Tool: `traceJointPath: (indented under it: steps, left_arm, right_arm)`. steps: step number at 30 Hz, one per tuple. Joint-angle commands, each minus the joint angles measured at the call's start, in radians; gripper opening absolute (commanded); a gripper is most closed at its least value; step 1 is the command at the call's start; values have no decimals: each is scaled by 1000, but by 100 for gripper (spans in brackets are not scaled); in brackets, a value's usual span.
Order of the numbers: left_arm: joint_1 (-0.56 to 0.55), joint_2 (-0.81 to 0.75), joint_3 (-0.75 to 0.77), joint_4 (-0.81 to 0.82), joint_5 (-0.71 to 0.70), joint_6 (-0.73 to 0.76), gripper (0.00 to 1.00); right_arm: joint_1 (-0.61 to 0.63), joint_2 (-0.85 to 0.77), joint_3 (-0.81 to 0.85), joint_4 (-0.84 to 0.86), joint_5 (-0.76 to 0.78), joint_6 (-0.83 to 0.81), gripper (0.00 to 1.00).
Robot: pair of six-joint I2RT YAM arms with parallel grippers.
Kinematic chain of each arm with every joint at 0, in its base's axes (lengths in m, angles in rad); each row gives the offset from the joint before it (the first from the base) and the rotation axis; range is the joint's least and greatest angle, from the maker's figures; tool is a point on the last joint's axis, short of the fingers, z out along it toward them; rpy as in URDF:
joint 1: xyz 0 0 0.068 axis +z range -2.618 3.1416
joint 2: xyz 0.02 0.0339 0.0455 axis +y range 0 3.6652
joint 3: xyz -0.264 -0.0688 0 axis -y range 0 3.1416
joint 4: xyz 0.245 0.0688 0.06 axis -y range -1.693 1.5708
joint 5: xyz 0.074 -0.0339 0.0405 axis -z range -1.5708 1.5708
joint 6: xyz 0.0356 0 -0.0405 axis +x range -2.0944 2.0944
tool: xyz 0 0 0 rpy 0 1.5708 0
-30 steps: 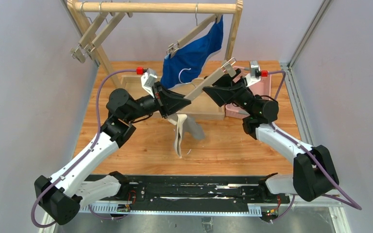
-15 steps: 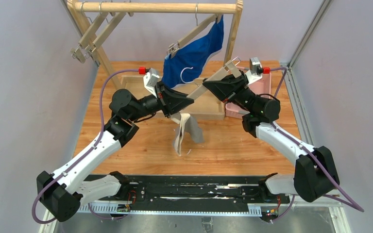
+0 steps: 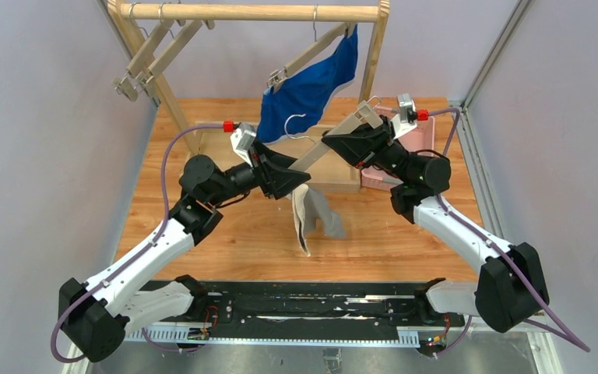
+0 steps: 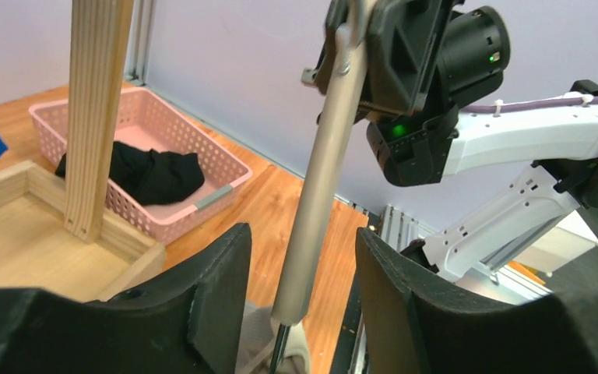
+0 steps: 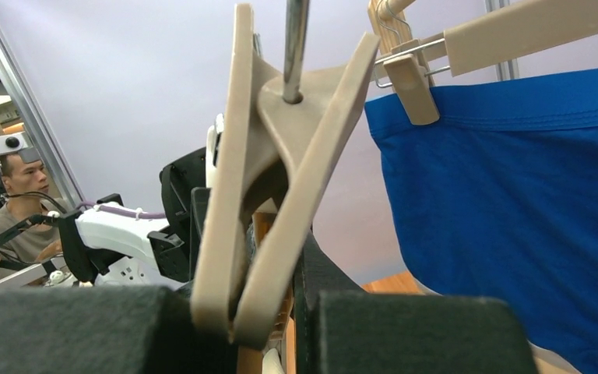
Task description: Remove the underwear clipped to the hanger
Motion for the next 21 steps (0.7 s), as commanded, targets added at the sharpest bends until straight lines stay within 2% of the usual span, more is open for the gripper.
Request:
traceJointPath:
  steps: [1, 6, 9, 21]
  left_arm:
    - [-9, -62, -33, -23, -56, 71, 57]
    - [-9, -120, -43, -88, -131, 130, 66]
    - [-9, -140, -42, -108, -150, 144, 68]
    - [-9, -141, -57, -110, -27, 103, 65]
  right_arm:
    - [11, -49, 23, 55, -9, 4, 1]
    - [11, -77, 28, 28, -33, 1, 1]
    - [11, -91, 29, 12, -40, -5, 1]
    - [11, -103, 25, -14, -19, -31, 0]
